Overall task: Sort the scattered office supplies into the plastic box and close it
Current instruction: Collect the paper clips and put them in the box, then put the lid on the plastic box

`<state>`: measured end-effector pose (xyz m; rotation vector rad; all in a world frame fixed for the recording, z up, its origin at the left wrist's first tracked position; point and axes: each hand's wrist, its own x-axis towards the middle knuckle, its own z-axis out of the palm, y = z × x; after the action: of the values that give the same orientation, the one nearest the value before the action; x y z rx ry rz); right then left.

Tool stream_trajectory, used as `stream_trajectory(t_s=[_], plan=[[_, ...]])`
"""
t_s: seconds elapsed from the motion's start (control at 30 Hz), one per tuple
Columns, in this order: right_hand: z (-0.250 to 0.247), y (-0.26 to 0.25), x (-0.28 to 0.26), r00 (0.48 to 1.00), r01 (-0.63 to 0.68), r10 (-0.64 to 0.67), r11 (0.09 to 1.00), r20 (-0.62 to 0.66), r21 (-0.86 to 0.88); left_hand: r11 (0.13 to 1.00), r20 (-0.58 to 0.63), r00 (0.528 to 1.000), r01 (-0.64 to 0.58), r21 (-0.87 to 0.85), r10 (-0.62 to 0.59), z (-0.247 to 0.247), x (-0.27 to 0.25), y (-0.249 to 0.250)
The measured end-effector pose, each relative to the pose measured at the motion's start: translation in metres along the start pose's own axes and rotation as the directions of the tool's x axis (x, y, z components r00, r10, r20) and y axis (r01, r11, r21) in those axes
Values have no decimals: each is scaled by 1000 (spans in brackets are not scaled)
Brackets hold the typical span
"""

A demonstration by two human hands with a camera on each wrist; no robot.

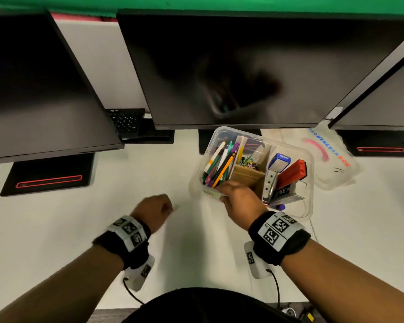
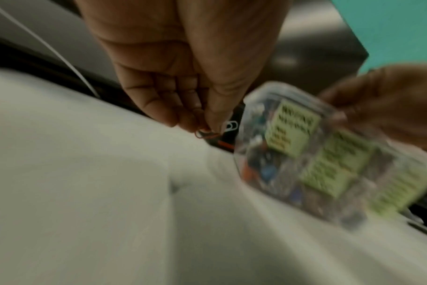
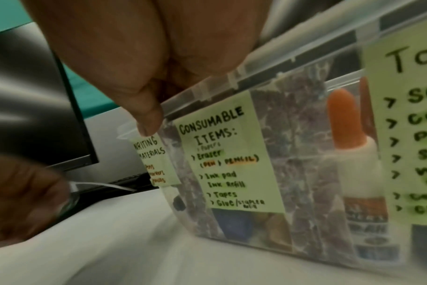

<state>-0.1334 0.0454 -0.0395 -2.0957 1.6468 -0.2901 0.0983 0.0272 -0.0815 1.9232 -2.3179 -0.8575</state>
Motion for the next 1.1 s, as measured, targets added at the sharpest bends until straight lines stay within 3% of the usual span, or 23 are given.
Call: stream_trajectory(t_s=[0.13, 0.23, 0.37, 0.47, 0.73, 0.83, 0.93, 1.0, 1.1], plan=[[10, -13, 3, 996, 79, -79, 997, 52, 2, 996, -248, 969, -19, -84, -3, -59, 12, 15], [16, -19, 5, 988, 126, -129, 991, 79, 37, 988, -341, 937, -112, -103, 71, -86, 25, 46], [11, -20, 5, 965, 184, -198, 979, 173, 90, 965, -265, 934, -259, -48, 238, -89, 39, 88], [1, -15, -1, 953, 215, -242, 963, 180, 161, 957, -165, 943, -290, 15, 289, -83, 50, 104], [-36, 25, -18, 985, 168, -156, 956, -69, 241, 939, -39, 955, -280, 198, 293, -76, 76, 129], [-53, 46, -17, 963, 97, -5, 939, -268, 331, 944, -41, 964, -249, 217, 264, -70, 84, 139], [-70, 83, -8, 838, 14, 308, 812, -450, 583, 954, -51, 969, -225, 199, 240, -68, 87, 140], [-77, 114, -3, 771, -95, 444, 790, -457, 605, 963, -89, 971, -202, 179, 220, -67, 86, 134], [-77, 157, 0, 799, -322, 474, 857, -371, 402, 977, -154, 974, -140, 160, 164, -66, 79, 116]])
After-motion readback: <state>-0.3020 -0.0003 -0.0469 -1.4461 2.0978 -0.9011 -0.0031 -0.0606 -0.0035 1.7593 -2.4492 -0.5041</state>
